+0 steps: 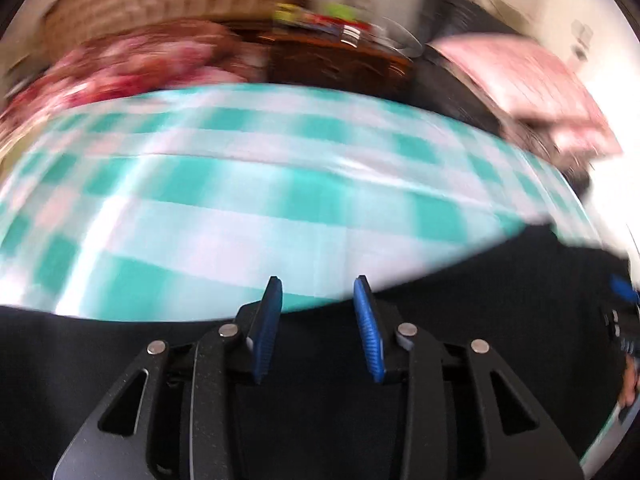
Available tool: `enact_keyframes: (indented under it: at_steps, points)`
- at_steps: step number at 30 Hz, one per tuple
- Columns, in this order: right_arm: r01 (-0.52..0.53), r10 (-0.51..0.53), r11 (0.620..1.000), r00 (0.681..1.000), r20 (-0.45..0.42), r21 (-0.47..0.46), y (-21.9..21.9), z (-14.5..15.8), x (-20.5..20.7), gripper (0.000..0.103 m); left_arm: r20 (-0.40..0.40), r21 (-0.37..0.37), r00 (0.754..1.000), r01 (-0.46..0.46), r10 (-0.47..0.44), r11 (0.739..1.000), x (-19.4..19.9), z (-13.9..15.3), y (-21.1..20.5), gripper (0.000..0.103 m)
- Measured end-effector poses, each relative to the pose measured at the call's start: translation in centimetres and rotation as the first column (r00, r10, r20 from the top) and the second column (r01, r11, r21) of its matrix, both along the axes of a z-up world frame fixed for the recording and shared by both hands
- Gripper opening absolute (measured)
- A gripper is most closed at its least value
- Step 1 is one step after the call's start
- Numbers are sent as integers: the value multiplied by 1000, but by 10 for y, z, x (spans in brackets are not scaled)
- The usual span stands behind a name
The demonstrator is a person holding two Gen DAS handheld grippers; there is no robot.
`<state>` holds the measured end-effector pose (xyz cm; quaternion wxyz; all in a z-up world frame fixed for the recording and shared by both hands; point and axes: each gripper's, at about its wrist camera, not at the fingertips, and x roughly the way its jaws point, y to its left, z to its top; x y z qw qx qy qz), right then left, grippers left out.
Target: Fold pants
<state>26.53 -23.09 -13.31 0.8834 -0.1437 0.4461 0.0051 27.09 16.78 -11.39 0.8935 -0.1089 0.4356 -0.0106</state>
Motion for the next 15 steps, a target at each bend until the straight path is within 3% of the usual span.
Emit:
enact_keyframes:
  at_steps: [2,4,6,8,9,11,15]
  points:
    - [16,-18,999,999,42,42,-10,9,-9,81,41,-28,998,-46,47,999,-21,10,41,46]
    - [57,-60,997,997,54,54,-24,11,-14,82,21,25,994,-105,104,994,-39,8,79,49]
    - [133,-135,990,990,50,40,-44,8,-16,82,-34,85,966,-254,258,963,-59,-3,138,48]
    - [195,-200,976,979,47,94,-64,10,-23,81,-4,32,937,-348,348,937,-83,2,180,44]
    - [215,-222,969,974,50,123,-71,12,-27,81,34,-10,936,-350,350,937,-94,8,189,44]
    - [260,-272,953,960,65,158,-89,17,-42,81,109,-1,922,-374,372,928,-116,23,191,65]
    - [309,-314,940,949,14,142,-106,4,-57,82,134,-17,931,-339,339,940,-146,21,164,67]
